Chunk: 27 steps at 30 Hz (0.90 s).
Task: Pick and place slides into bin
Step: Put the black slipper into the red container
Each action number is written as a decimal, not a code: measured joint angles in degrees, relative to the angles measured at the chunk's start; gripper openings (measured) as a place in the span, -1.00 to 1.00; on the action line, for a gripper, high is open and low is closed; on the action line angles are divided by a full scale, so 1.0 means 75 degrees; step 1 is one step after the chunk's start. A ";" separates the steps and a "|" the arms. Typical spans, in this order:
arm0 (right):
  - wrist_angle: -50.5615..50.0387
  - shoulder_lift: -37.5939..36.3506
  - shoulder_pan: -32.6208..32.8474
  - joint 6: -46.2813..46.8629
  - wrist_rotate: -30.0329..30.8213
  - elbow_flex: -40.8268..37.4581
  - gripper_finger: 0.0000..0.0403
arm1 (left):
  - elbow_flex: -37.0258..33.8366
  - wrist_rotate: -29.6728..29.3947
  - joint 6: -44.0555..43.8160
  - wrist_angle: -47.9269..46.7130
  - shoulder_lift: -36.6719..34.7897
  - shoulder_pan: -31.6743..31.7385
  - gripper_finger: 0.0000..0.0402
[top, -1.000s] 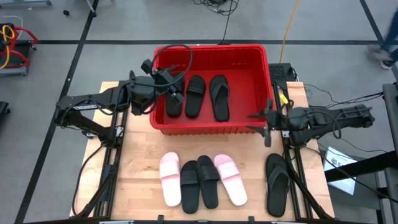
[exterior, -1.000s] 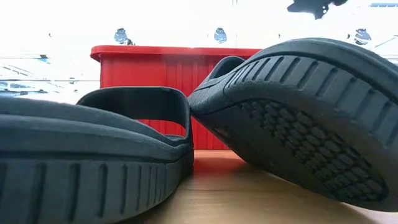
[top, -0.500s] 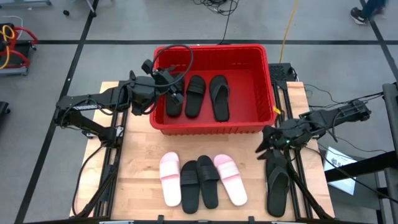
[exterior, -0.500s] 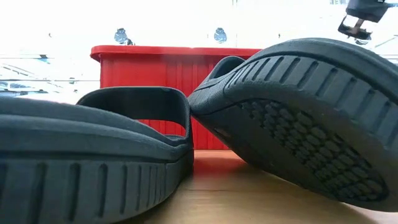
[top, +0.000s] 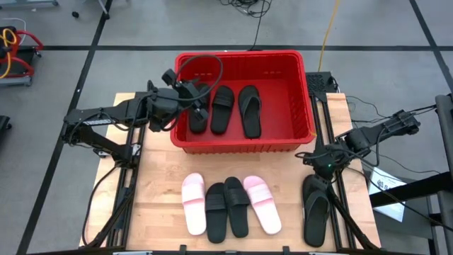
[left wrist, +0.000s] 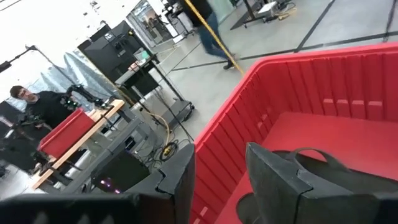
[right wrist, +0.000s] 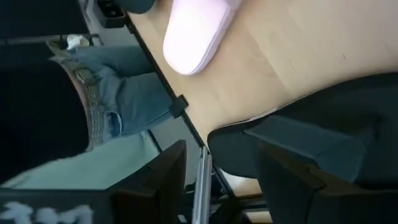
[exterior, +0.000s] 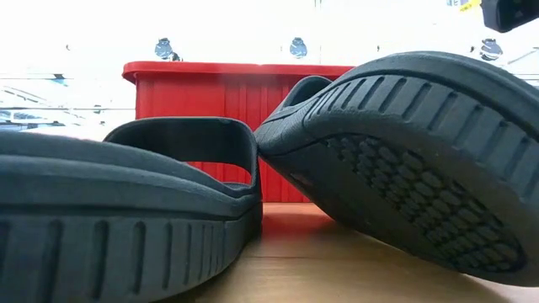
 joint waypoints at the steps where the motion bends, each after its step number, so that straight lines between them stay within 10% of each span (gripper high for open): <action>1: -0.0022 0.0003 0.0000 0.0173 0.0005 0.0000 -0.13 | 0.0000 0.0051 -0.0007 -0.0008 0.0000 0.0000 -0.26; 12: -0.2115 0.0378 0.0000 0.1826 0.0046 -0.0003 -0.13 | 0.0000 0.0462 -0.0015 -0.0020 0.0000 -0.0003 -0.25; 27: -0.1139 0.0862 -0.0001 0.1646 -0.0755 -0.0642 -0.06 | 0.0000 0.0465 0.0035 -0.0020 0.0000 -0.0003 -0.26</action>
